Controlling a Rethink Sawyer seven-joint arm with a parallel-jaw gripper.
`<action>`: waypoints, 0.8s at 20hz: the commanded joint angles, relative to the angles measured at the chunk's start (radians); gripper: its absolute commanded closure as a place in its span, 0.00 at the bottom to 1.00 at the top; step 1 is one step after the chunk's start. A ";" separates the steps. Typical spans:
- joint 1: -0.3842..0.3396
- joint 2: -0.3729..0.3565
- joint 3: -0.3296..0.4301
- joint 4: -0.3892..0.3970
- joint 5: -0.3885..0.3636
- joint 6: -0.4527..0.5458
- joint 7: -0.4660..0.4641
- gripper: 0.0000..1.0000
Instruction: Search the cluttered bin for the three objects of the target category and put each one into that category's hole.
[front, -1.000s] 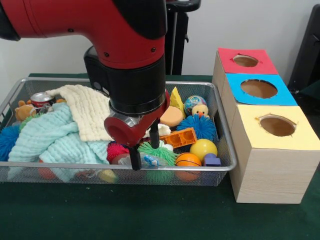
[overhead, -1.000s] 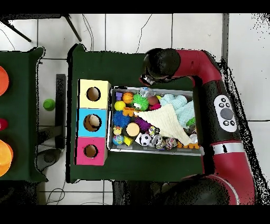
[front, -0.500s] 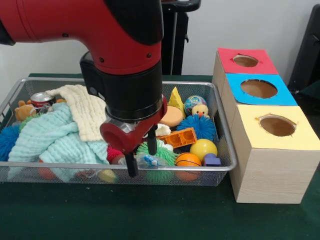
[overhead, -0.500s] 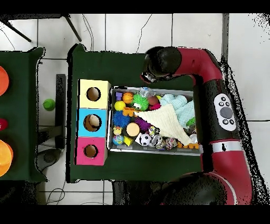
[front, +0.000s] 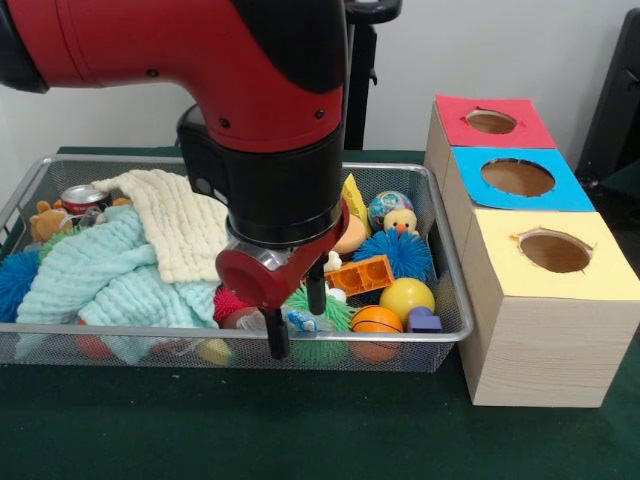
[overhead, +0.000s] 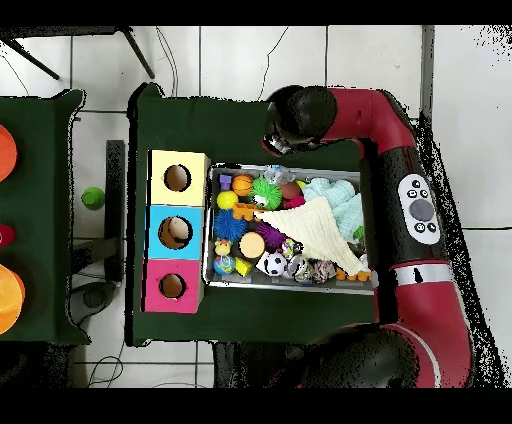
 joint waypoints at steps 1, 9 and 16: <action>0.002 0.017 -0.037 0.031 -0.064 0.007 -0.204 0.00; 0.008 0.007 -0.059 0.033 -0.088 0.016 -0.204 0.00; 0.019 0.002 -0.075 0.018 -0.113 0.037 -0.210 0.00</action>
